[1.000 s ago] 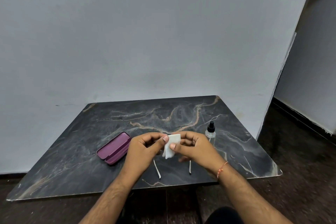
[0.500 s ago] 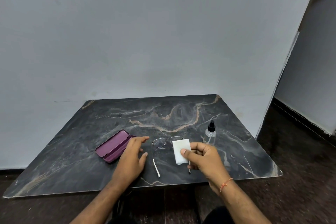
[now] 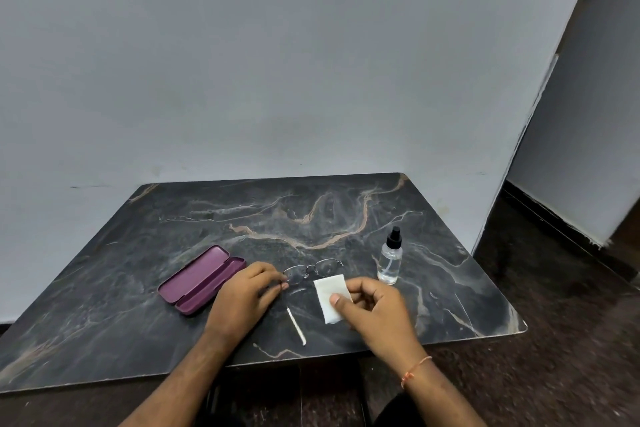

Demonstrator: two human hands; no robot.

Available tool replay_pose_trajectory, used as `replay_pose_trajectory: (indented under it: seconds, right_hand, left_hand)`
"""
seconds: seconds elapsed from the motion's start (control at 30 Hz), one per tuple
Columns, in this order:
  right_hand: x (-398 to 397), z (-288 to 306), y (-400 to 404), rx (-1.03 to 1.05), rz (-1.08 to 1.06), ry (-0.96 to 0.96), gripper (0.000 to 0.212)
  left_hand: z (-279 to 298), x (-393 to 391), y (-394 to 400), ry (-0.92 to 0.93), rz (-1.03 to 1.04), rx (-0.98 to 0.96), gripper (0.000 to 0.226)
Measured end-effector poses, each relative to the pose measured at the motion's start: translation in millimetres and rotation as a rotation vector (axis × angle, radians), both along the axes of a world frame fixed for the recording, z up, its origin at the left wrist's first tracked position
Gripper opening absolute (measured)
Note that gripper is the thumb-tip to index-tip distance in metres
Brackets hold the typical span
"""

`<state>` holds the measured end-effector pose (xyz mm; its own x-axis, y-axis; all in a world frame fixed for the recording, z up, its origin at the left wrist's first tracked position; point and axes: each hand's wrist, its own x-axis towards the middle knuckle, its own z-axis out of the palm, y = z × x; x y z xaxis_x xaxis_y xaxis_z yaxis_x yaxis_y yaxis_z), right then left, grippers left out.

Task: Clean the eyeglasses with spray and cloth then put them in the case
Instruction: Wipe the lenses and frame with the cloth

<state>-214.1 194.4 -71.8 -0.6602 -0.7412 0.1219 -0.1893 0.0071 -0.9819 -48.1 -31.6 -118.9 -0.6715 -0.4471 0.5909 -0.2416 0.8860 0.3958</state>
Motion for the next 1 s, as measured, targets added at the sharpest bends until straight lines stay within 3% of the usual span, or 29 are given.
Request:
replay_pose_trajectory:
  seconds: [0.27,0.67,1.0]
  right_hand:
    - [8.3,-4.2,-29.0,0.124,-0.120,0.440,0.006]
    - [15.8,-29.5,-61.9,0.120,-0.205,0.671,0.008]
    - [15.1,-40.8,-69.8,0.113,-0.083,0.748,0.023]
  left_hand:
    - [-0.2,4.4,5.4,0.102,-0.078,-0.004,0.024]
    - [1.4,10.6,23.1,0.091,-0.086,-0.012,0.019]
    - [1.8,12.1,30.4,0.052,-0.097,-0.028,0.024]
